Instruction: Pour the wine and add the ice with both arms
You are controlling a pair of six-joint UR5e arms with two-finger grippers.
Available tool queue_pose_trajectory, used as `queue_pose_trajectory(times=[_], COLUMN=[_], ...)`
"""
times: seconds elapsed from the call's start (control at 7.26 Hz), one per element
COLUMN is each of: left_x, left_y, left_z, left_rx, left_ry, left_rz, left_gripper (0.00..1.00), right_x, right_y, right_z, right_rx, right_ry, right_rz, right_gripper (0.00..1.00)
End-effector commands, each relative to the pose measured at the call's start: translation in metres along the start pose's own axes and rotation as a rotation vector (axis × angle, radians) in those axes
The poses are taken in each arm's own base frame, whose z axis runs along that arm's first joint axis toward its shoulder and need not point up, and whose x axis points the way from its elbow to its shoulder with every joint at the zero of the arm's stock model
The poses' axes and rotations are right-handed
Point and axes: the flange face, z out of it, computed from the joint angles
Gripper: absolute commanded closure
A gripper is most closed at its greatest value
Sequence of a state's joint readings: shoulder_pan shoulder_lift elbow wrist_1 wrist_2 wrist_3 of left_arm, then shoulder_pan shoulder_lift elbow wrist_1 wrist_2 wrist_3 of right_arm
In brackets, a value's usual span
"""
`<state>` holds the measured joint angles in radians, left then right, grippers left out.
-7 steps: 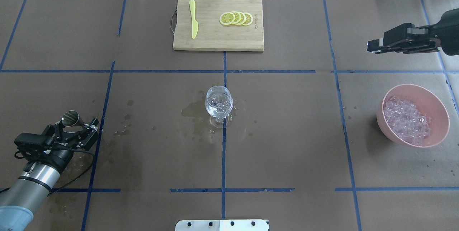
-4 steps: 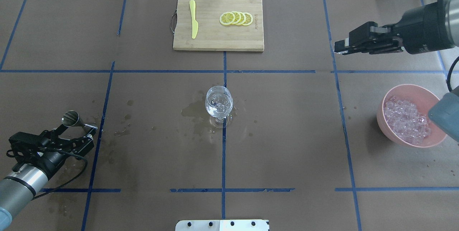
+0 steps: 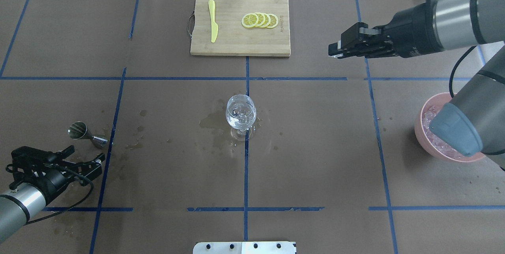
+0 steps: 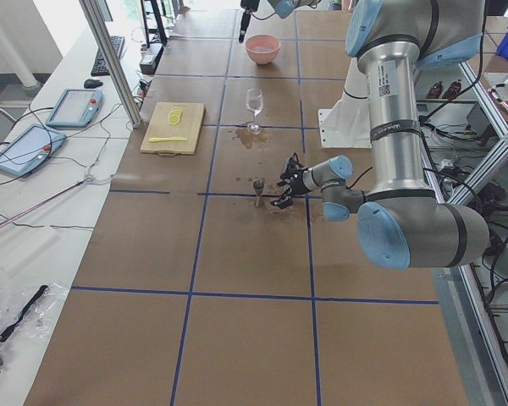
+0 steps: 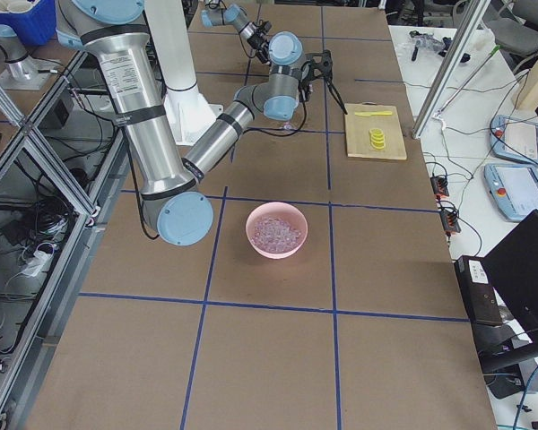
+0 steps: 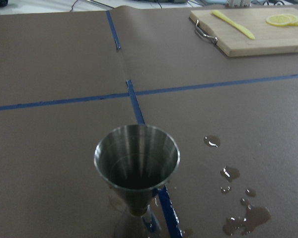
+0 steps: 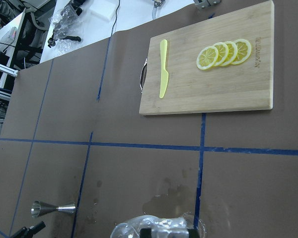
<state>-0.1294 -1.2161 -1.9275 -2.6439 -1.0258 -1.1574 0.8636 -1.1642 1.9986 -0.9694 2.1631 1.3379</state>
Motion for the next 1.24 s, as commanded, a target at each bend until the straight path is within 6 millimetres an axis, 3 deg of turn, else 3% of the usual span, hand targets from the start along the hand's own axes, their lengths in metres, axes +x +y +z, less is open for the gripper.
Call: queue_pose_trajectory(times=[0.0,0.28,0.41,0.55,0.83,1.1], left_x=[0.01,0.028,0.037,0.038,0.033,0.053], left_y=[-0.017,-0.071,-0.077,-0.082,-0.121,-0.151], left_z=[-0.04,-0.067,-0.069,-0.07,-0.074,-0.063], left_rx=[-0.201,-0.387,-0.385,-0.41,-0.422,-0.416], left_ry=[0.032,-0.031,-0.015,0.004,0.027,0.004], left_rz=[0.002,-0.05,-0.056,-0.072,-0.143,-0.164], left_gripper=[0.0,0.0,0.0,0.0,0.0,0.0], right_x=[-0.032,-0.071,-0.096,-0.105,-0.102,-0.098], right_y=[-0.003,-0.004,0.009,0.03,0.051,0.06], right_z=[0.05,0.086,0.103,0.12,0.136,0.138], right_rx=[0.018,0.019,0.015,-0.004,-0.065,-0.141], right_ry=[-0.006,0.039,0.056,0.067,0.129,0.186], right_rz=[-0.001,0.014,0.013,0.01,0.03,0.062], right_gripper=[1.0,1.0,1.0,1.0,1.0,1.0])
